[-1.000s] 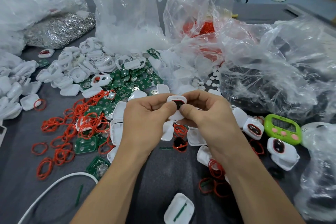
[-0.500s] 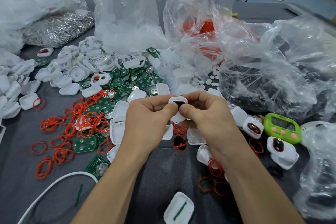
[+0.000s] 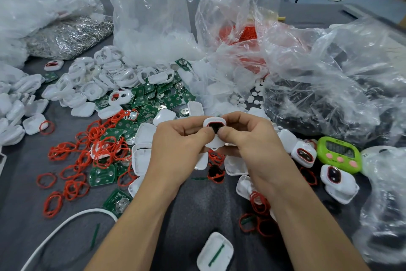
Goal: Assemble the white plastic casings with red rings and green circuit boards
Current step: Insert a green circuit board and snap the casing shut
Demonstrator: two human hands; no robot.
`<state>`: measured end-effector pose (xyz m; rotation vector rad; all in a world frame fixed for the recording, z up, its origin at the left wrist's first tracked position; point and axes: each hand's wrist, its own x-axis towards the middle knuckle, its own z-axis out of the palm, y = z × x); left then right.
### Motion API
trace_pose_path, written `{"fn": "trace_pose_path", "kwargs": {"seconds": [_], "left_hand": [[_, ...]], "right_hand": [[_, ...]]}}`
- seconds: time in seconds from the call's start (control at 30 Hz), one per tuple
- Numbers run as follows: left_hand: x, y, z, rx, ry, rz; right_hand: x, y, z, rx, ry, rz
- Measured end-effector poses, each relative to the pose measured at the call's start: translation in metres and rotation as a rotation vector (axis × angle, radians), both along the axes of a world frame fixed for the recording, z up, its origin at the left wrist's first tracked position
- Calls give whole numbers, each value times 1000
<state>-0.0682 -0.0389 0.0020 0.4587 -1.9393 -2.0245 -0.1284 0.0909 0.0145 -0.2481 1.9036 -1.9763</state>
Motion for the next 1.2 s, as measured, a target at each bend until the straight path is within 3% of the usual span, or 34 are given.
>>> {"fn": "trace_pose_path", "kwargs": {"seconds": [0.23, 0.4, 0.9, 1.2], "left_hand": [[-2, 0, 2, 68, -26, 90], [1, -2, 2, 114, -24, -8], [-1, -3, -1, 135, -25, -81], [-2, -5, -2, 164, -42, -51]], "right_hand": [[3, -1, -2, 26, 70, 59], [3, 0, -4, 38, 107, 49], [2, -1, -2, 49, 29, 65], [0, 0, 5, -47, -83, 21]]}}
